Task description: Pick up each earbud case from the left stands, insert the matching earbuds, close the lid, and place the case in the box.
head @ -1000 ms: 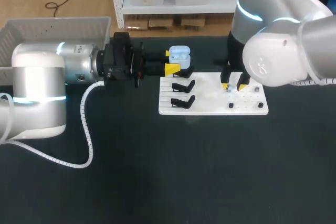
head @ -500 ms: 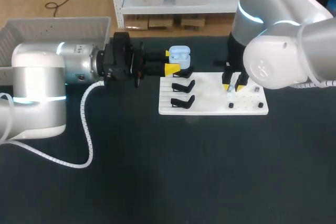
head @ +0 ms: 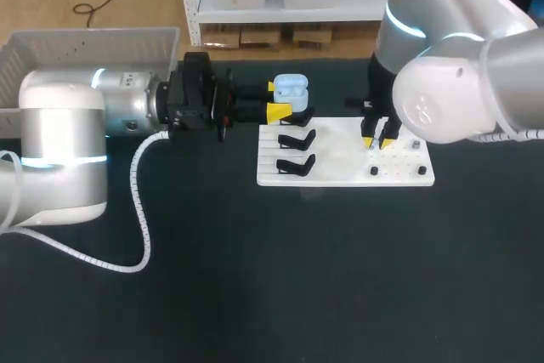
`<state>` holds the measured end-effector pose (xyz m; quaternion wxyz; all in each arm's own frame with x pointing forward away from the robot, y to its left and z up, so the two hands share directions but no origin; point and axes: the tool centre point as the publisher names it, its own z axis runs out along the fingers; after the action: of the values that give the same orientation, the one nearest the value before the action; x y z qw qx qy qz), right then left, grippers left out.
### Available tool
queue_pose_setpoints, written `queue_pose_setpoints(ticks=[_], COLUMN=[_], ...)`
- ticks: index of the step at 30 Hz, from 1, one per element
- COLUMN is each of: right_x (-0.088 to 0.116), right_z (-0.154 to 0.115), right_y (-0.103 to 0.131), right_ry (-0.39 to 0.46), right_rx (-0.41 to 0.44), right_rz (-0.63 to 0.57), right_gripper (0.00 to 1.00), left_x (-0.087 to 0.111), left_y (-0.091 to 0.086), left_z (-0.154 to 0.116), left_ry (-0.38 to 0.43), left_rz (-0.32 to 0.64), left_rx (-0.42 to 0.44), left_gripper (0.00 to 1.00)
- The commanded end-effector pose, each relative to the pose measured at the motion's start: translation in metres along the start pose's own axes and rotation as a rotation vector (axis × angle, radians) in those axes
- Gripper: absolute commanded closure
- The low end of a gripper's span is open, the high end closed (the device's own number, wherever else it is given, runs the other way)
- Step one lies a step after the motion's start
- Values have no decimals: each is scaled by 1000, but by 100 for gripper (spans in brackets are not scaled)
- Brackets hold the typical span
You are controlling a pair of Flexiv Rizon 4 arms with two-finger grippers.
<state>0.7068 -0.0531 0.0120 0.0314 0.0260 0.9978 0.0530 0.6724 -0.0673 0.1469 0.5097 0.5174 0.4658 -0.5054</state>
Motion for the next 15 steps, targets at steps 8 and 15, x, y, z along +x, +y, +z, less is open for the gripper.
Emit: queue_pose_setpoints(ticks=[8,15], right_x=[8,15], right_z=[-20,-38], right_y=[-1,0], right_ry=[-11,-33], right_rx=[12,10], right_rz=[19,39], right_gripper=[100,100], left_x=[0,0], left_y=[1,1], left_z=[0,0], left_ry=[0,0], left_rz=[0,0], left_rx=[1,1], left_gripper=[100,100])
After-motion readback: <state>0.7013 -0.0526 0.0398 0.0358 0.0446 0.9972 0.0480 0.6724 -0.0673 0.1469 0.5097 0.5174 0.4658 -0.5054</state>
